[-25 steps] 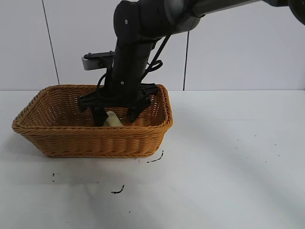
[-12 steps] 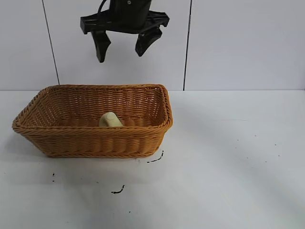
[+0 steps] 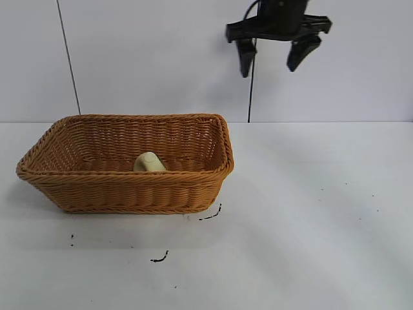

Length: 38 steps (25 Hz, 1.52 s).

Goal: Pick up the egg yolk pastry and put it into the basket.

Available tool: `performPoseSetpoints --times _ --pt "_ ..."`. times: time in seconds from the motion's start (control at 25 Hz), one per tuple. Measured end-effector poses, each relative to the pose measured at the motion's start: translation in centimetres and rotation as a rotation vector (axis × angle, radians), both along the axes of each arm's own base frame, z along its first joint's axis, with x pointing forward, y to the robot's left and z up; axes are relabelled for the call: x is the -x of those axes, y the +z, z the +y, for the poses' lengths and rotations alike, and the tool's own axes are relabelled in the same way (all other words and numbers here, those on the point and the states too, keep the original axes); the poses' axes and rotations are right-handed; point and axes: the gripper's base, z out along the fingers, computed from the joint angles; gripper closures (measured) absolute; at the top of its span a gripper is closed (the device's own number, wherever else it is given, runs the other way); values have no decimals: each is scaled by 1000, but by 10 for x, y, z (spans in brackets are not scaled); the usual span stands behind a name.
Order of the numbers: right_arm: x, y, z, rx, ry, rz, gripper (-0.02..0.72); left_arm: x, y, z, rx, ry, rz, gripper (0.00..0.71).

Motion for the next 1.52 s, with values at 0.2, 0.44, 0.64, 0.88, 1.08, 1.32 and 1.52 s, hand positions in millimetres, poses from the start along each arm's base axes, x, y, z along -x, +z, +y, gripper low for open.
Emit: performPoseSetpoints --times 0.2,0.44,0.64,0.88,1.08,1.32,1.52 --pt "-7 -1 -61 -1 -125 30 78 0 0 0 0 0 0 14" --pt "-8 -2 -92 -13 -188 48 78 0 0 0 0 0 0 14" --pt "-8 -2 -87 -63 -182 56 78 0 0 0 0 0 0 14" --pt "10 2 -85 -78 -179 109 78 0 0 0 0 0 0 14" --pt "49 20 -87 -71 -181 161 78 0 0 0 0 0 -1 14" --pt "113 41 -91 -63 -183 212 78 0 0 0 0 0 -1 14" --pt "176 48 -94 -66 -184 256 78 0 0 0 0 0 -1 14"
